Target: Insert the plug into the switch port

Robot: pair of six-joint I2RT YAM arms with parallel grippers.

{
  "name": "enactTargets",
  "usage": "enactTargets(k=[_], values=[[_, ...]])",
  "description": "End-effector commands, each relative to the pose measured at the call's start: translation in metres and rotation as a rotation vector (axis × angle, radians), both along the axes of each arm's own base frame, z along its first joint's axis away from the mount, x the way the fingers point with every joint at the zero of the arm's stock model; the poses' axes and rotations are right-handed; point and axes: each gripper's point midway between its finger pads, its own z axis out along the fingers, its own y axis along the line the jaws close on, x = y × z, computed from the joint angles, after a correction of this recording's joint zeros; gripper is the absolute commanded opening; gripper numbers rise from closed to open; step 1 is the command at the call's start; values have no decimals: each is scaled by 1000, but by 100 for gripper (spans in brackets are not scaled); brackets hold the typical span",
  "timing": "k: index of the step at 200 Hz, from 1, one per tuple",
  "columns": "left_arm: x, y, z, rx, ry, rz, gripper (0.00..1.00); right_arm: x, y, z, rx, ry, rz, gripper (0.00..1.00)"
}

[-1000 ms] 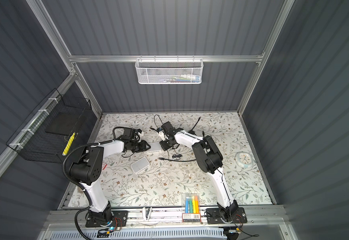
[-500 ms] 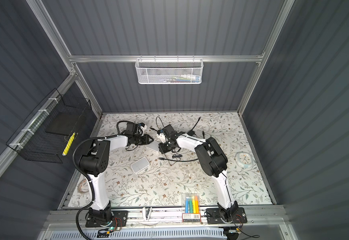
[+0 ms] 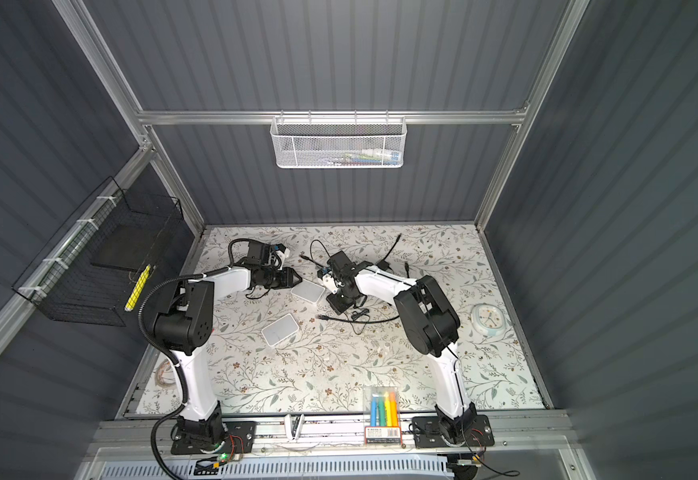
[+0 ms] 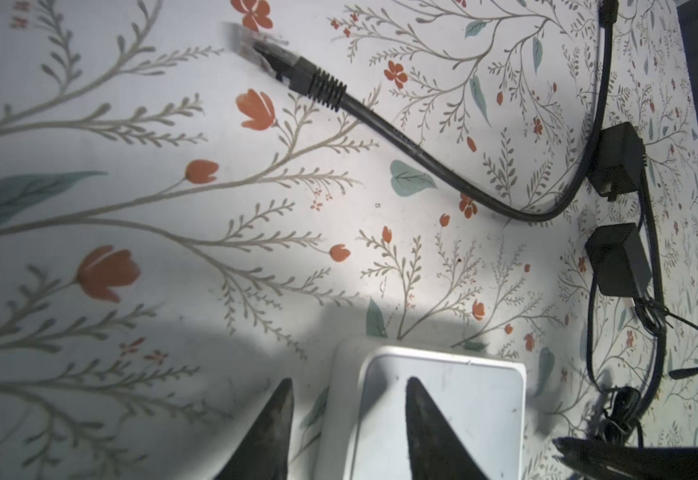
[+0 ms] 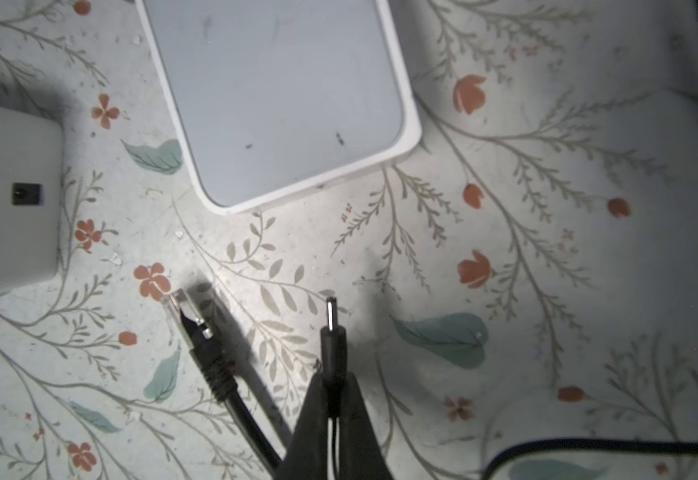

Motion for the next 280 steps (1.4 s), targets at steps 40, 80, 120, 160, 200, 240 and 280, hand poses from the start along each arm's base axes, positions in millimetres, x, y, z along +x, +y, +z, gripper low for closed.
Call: enactTargets(k=[40, 80, 120, 160, 200, 240, 280], values=[[-7, -7, 16, -18, -18, -84, 49, 10, 8, -5, -65, -28, 129, 0], [-7, -10, 11, -36, -8, -101, 48, 12, 15, -11, -78, -28, 159, 0], [-7, -13, 9, -59, 0, -116, 47, 17, 21, -12, -73, -28, 163, 0], [-9, -15, 5, -72, 12, -126, 46, 20, 26, -14, -66, -25, 165, 0], [-9, -16, 2, -82, 18, -131, 46, 21, 29, -15, -61, -22, 166, 0], [-10, -20, -1, -105, 28, -140, 45, 22, 33, -14, -54, -24, 160, 0], [-13, -24, -3, -126, 37, -151, 44, 28, 37, -11, -43, -38, 138, 0]])
